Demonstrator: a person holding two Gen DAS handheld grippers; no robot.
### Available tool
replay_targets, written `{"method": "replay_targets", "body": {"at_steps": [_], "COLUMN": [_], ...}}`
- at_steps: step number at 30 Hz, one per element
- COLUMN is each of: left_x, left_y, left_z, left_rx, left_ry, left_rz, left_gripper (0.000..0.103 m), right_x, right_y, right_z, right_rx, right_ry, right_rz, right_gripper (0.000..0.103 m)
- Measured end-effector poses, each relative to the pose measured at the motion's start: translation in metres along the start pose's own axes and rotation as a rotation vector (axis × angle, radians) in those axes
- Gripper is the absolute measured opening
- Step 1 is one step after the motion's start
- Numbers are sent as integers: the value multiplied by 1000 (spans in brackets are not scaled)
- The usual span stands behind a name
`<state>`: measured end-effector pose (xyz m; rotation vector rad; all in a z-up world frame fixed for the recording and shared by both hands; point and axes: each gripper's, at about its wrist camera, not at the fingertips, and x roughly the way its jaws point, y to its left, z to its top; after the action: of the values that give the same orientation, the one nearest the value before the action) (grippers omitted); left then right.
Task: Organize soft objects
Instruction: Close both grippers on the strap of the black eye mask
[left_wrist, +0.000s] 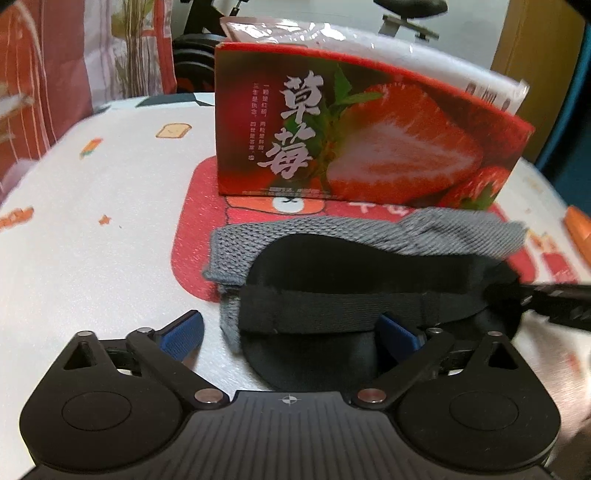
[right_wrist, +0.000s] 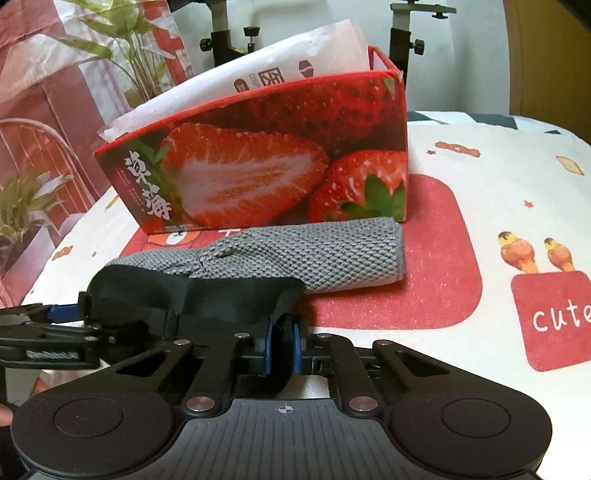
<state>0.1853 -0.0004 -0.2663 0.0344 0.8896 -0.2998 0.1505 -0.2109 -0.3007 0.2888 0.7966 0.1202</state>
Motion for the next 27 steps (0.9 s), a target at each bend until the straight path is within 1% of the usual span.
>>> {"method": "replay_targets", "body": {"at_steps": [1, 2, 4, 5, 6, 8, 10, 15, 19, 23, 27], "left_x": [-2, -5, -9, -10, -11, -11, -12, -17, -23, -28, -35], "left_y": [2, 4, 9, 12, 16, 24, 28, 22, 19, 16, 15], "left_z": [0, 0, 1, 1, 1, 1, 0, 0, -3, -7, -10], "left_rx": [-19, -39, -80, -101, -129, -185, -212, -193, -174, -173, -167], "left_ry": [-4, -8, -10, -11, -12, -15, -22, -17, 2, 5, 6], "left_rz": [-22, -42, -73, -84, -100, -132, -144, -163, -189, -216, -216], "left_gripper": [88, 84, 63, 58, 50, 46, 43, 42, 37, 37, 37], "right_x": [0, 1, 1, 2, 2, 2, 2, 3, 3, 2, 2], "right_y": [0, 0, 1, 0, 0, -1, -2, -3, -5, -6, -6], "right_z": [-1, -1, -2, -2, -2, -3, -3, -3, -2, -2, -2], "right_rx": [0, -2, -5, -4, -2, 0, 2, 0, 6, 7, 7], "right_ry": [1, 2, 2, 3, 4, 5, 4, 3, 2, 1, 1], "right_rz": [0, -1, -4, -4, -4, -3, -1, -7, -12, -17, -17], "right_gripper": [10, 10, 10, 10, 10, 10, 10, 10, 10, 10, 10]}}
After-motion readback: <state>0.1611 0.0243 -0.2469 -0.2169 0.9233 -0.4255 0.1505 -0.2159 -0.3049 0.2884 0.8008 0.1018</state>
